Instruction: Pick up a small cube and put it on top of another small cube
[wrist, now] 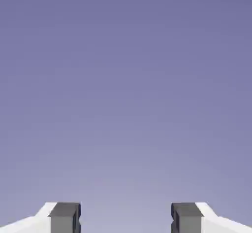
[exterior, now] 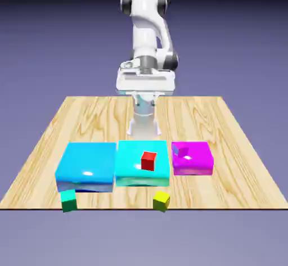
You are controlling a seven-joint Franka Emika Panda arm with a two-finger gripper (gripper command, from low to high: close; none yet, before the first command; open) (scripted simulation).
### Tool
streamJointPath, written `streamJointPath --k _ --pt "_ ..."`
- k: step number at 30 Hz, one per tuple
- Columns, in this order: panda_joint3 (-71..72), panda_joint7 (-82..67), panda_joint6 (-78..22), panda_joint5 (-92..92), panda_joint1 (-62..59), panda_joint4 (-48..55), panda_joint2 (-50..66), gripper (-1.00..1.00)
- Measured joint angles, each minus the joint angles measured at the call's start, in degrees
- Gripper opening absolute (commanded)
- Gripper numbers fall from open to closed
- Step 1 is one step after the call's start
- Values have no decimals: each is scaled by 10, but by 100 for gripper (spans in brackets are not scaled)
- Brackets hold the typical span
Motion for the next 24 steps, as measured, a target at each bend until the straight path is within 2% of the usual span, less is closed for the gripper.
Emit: streamJointPath --k 24 --pt "221 393 -255 -129 -180 306 498 0"
